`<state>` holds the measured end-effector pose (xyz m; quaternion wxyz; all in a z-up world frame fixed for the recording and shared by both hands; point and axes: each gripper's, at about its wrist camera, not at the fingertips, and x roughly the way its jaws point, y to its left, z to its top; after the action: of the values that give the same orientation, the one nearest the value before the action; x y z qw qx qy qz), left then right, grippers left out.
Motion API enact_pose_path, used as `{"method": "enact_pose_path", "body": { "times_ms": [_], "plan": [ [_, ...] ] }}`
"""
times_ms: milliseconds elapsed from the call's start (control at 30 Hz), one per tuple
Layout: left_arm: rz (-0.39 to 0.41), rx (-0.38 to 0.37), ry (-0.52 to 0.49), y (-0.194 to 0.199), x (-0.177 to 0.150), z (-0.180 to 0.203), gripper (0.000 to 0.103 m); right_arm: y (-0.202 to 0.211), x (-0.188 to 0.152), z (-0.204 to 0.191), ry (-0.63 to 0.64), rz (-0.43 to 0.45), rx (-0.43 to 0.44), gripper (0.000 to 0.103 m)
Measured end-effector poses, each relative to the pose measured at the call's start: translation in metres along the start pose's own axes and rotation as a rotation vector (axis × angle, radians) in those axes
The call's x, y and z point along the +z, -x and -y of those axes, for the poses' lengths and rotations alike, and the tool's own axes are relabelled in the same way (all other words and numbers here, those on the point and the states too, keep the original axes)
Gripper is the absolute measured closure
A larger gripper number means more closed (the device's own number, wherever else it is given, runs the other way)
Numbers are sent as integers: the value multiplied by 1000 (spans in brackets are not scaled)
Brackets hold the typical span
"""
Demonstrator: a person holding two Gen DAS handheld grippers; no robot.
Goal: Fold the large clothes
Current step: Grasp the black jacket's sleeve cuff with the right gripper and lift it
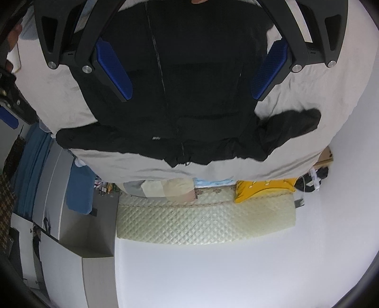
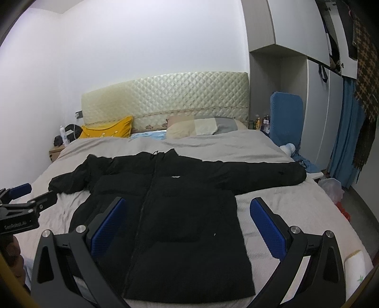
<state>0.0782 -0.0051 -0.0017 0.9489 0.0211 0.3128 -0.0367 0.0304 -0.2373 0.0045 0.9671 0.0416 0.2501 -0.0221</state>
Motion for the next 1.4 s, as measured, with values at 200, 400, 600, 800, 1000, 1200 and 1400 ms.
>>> {"method": "enact_pose_path", "body": {
  "times_ms": [200,400,600,800,1000,1200,1400],
  "plan": [
    [26,-19,9,-31,24,-9,1,-30,23,26,-33,13,-33,0],
    [-19,-25,22,-82,21,-19,1,-80,38,59,-84,9,-134,0],
    [-37,-45,46,-119,6,-28,1,-121,46,101,-123,10,-116,0],
    [-45,-48,78,-151,-10,-40,1,-179,59,175,-143,-43,-134,1],
    [-59,-38,125,-180,-19,-45,1,-244,50,292,-333,-81,-138,7],
    [-68,-10,190,-209,-16,-52,1,-311,8,398,-603,-91,-171,8],
    [-70,26,209,-238,-18,-53,1,-373,-44,471,-835,-100,-159,12]
  ]
}}
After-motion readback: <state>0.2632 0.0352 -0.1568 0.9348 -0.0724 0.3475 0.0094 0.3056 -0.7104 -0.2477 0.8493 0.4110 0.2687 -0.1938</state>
